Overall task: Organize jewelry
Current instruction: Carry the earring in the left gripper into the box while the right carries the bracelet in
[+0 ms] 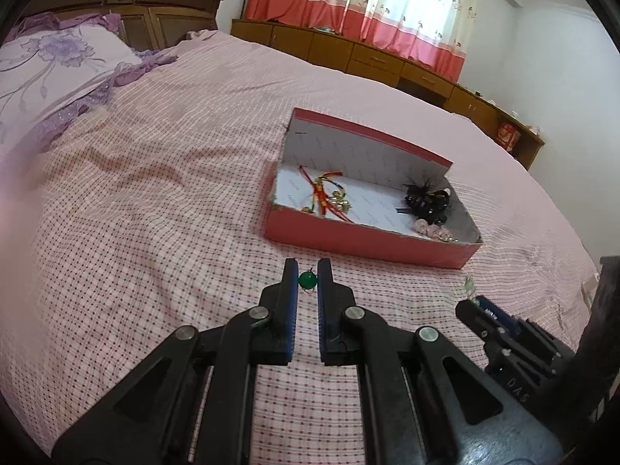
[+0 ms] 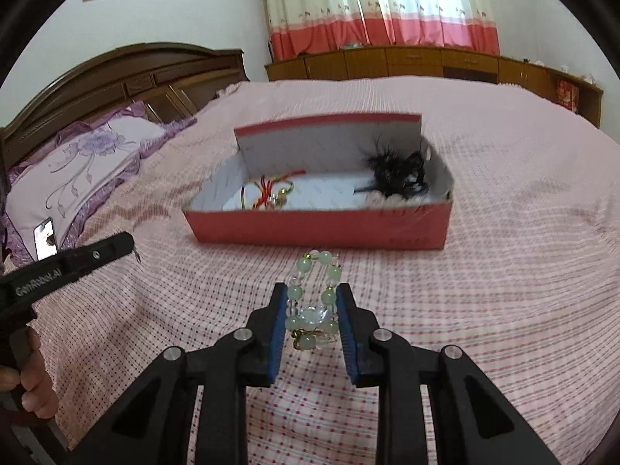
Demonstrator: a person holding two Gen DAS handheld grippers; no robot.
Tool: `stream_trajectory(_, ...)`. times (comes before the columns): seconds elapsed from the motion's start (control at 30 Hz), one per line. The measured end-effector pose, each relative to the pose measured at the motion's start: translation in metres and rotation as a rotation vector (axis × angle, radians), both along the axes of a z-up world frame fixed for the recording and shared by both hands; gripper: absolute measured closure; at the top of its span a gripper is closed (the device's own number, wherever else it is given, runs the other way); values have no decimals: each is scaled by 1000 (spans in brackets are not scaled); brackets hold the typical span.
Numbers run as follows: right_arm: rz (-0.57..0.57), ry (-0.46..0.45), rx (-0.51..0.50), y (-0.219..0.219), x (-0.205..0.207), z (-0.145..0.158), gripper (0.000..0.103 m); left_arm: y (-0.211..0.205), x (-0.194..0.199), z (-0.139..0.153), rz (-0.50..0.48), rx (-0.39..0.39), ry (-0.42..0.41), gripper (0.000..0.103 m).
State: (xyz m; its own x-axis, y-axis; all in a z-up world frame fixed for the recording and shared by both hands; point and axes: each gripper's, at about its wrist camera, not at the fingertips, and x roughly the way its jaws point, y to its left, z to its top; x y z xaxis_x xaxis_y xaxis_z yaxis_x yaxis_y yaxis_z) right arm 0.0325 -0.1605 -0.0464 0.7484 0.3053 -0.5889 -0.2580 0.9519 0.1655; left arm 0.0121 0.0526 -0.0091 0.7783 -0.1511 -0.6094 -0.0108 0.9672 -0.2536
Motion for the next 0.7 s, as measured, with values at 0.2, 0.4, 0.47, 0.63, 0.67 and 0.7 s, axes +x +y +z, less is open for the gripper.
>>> stream_trajectory(0.2, 7, -60, 4, -7, -5, 19, 76, -13, 2, 11, -27, 9, -33, 102)
stream_trajectory(0.4, -1, -116, 12, -13, -6, 37, 76, -24, 6, 23, -56, 18, -73, 102)
stream_trajectory(0.47, -5, -126, 16, -15, -4, 41, 76, -27, 8, 27, -63, 20, -86, 102)
stream_trajectory(0.63, -12, -149, 19, -19, 3, 48, 76, -31, 18, 35, -75, 33, -109, 102)
stream_trajectory(0.67, -14, -152, 20, -20, 5, 49, 76, -31, 21, 37, -75, 35, -115, 102)
stream_trajectory(0.7, -16, -155, 21, -21, 8, 51, 76, -31, 23, 39, -75, 37, -121, 102)
